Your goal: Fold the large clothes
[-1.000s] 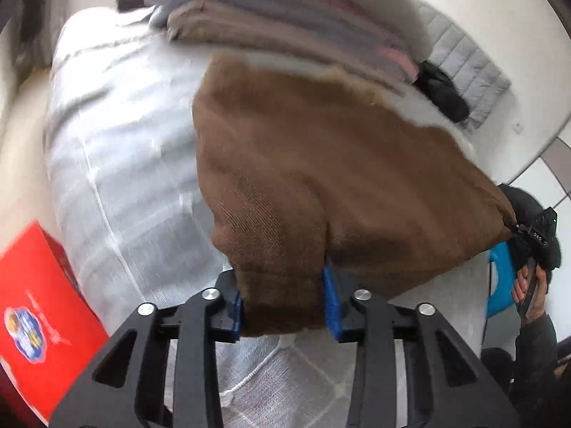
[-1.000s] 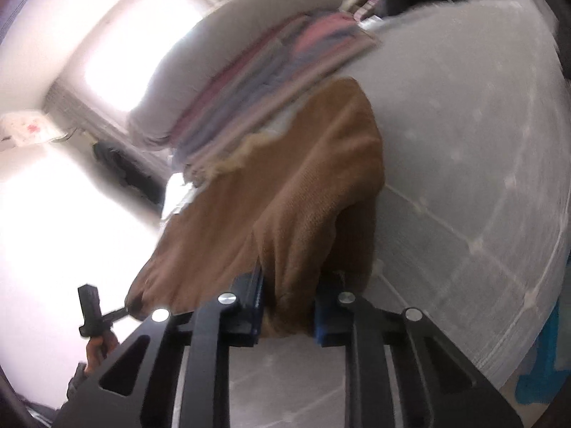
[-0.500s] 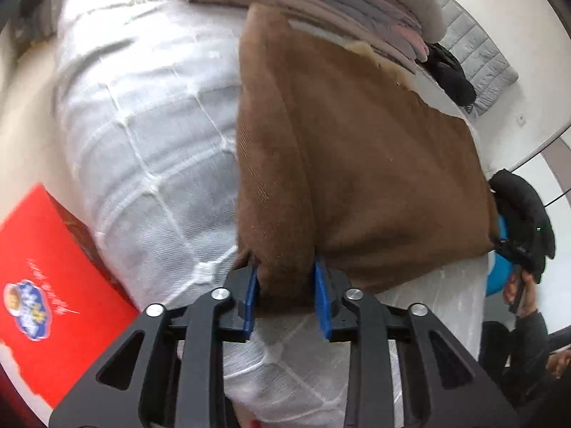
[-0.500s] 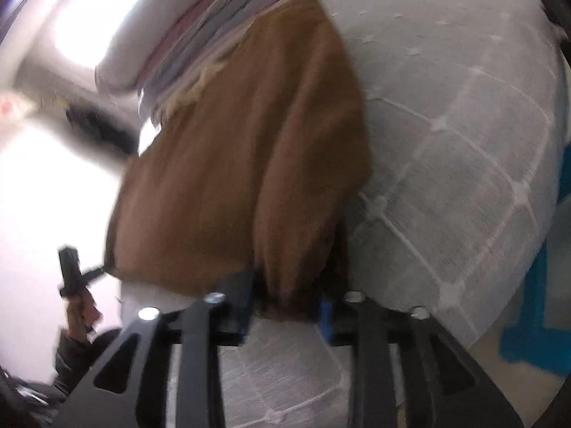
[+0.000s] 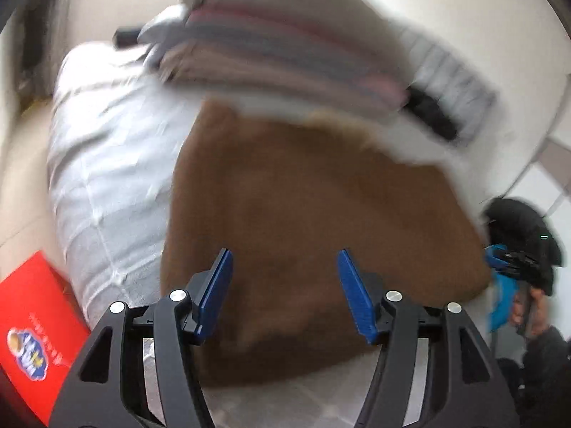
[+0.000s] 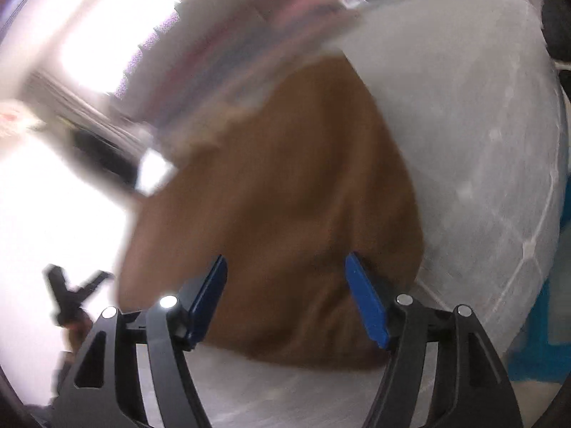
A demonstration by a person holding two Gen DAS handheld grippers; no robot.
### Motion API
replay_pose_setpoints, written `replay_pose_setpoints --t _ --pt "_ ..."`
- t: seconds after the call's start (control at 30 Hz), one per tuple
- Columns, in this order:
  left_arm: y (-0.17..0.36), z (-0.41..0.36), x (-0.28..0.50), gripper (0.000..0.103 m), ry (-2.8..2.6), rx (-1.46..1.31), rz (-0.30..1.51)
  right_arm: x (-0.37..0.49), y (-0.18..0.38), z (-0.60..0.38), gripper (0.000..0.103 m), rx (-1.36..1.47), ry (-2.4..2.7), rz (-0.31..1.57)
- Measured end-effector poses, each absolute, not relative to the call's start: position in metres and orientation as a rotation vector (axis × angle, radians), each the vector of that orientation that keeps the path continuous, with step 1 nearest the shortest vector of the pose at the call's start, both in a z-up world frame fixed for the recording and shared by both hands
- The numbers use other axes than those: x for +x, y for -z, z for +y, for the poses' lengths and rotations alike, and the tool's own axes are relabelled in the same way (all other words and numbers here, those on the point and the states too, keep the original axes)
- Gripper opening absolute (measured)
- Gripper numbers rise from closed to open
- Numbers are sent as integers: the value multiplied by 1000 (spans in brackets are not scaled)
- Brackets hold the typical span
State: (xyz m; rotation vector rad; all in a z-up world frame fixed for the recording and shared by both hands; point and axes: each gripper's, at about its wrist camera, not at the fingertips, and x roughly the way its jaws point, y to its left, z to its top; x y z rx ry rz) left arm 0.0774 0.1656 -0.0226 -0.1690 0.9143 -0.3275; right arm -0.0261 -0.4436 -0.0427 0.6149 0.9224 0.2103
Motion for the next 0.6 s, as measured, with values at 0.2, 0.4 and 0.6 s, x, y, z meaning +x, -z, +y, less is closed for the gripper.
replay_pose_setpoints --t 0.2,0.4,0.6 --pt "41 193 88 28 318 -265 992 -45 31 -461 63 709 -217 852" --pt "7 215 42 89 286 -410 840 -98 26 -460 79 880 -237 810" --pt "27 249 -10 90 319 -614 910 -112 78 -460 79 1164 -259 868"
